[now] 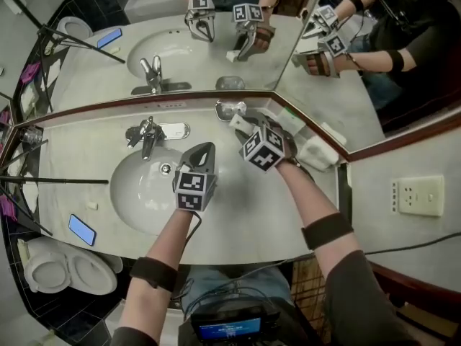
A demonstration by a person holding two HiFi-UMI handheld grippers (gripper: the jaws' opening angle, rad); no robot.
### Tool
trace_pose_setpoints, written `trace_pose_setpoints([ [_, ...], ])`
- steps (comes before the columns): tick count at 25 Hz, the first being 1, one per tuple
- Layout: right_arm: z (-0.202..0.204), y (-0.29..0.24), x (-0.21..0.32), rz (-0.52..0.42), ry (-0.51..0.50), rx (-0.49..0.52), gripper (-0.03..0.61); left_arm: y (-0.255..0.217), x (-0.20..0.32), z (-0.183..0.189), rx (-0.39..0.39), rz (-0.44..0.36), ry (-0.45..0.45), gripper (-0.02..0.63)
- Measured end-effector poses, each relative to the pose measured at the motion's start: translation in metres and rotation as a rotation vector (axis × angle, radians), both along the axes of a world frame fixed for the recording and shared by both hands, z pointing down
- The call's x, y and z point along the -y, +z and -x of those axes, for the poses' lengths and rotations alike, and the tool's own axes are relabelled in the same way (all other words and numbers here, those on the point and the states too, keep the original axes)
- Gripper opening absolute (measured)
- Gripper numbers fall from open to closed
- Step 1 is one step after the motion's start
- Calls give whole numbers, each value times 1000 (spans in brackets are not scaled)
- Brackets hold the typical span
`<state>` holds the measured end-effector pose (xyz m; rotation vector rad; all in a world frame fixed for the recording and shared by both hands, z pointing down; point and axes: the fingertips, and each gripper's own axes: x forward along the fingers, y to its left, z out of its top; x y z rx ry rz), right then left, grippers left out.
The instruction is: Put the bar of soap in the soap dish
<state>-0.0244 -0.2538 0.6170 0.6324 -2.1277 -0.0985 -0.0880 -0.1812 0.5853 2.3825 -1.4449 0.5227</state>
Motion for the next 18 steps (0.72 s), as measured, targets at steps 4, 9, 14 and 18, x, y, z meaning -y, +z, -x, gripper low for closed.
trace_pose_setpoints([
  [4,16,15,31,8,0,-24,178,14,23,7,1,7,-24,2],
  [9,31,33,52,27,-10,-54,178,25,40,15,-5,12,-48,2],
  [14,39,49,60,52,-21,-98,183,29,47,18,-22,9,-55,2],
  [18,41,54,62,27,-41,-159,206,31,48,22,-31,12,-62,2],
])
